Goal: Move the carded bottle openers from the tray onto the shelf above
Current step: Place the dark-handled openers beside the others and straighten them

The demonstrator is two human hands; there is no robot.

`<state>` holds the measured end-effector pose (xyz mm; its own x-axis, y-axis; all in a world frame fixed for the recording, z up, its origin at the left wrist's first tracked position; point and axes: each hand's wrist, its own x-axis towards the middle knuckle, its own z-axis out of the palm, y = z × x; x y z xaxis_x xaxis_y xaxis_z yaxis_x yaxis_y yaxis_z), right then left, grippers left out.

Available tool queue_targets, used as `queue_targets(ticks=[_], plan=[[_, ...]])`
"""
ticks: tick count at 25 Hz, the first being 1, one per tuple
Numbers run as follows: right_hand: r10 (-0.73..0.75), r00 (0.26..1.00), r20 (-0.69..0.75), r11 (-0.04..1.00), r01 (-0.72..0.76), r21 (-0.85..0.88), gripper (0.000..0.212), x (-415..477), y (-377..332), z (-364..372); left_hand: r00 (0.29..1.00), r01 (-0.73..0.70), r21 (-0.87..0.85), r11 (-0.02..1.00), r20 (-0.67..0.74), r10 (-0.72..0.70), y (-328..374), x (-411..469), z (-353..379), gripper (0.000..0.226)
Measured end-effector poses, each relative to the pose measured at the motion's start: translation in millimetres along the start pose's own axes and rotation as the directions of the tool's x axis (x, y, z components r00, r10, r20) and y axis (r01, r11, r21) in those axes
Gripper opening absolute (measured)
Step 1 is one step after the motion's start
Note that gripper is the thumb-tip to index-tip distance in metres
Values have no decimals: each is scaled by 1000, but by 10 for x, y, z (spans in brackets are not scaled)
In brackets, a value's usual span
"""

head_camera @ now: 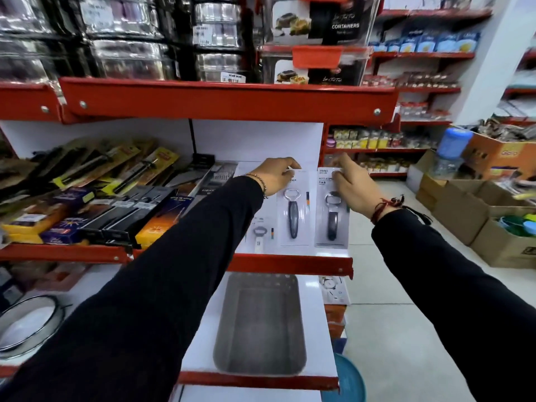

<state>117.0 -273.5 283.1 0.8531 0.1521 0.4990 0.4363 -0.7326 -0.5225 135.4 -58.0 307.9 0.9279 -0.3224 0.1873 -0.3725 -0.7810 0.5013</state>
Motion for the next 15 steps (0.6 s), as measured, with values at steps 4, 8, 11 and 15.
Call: queue_targets(ticks=[4,8,11,15], plan=[[90,982,168,996,-85,-33,22,285,414,361,987,82,69,994,132,-91,-242,404,349,35],[177,954,241,984,-174,-33,25,353,719,685,964,134,105,985,215,-154,-482,506,674,35],[230,928,294,973,-213,-89,23,306,819,830,948,147,161,976,260,-185,-621,489,838,34],[264,915,305,917,-141,-373,28,204,813,921,954,73,357,931,248,-170,-715,414,944,36]])
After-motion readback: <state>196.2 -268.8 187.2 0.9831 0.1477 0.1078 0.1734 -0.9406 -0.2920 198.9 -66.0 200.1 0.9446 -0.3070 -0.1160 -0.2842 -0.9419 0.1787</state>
